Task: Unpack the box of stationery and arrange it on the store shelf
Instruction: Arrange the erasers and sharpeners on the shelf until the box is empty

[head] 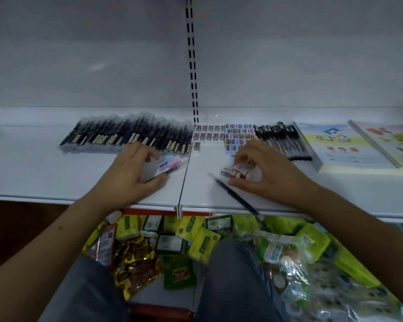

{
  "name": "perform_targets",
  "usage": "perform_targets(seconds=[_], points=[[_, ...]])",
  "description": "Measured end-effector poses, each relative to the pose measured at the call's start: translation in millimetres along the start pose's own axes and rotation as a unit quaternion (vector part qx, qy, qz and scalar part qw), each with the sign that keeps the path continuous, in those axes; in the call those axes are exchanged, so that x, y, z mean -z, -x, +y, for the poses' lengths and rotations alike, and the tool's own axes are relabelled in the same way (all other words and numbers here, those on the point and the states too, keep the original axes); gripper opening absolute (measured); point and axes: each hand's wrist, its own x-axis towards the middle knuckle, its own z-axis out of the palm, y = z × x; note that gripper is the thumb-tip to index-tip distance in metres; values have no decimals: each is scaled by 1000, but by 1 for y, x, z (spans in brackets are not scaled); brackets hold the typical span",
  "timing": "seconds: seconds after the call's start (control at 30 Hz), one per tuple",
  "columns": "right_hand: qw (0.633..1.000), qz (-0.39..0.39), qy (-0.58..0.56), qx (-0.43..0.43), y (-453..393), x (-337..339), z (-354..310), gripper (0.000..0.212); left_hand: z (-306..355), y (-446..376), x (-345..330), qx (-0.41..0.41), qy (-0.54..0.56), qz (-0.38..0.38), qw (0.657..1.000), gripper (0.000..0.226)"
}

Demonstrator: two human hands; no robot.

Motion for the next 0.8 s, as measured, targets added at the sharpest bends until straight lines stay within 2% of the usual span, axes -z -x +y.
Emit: perform_targets(seconds=[0.07,0.13,0.23,0.33,0.47,0.63,0.7,0.8], points=[[994,-70,85,-5,0,-1,-16,46,-2,10,0,2,8,-16,1000,24],[983,-119,142,-5,-3,-6,-27,42,0,13,0,14,27,-32,999,20],[981,-130,141,-25,-10,-7,-34,29,3,10,1,52,78,-50,994,17],[980,-135,134,-49,-14,-6,-35,26,5,11,5,70,98,-66,991,14],[992,-73,-12,-102,-17,-6,-32,22,9,14,13,85,120,-51,988,6],[964,-25,-200,-172,-51,-16,-38,3,-2,-1,11,119,161,20,980,14],[952,-24,-238,-193,-74,-29,-37,13,-13,-12,9,143,178,52,972,28],[957,-16,-210,-200,-117,-50,-33,26,-27,-30,9,137,149,118,972,41]])
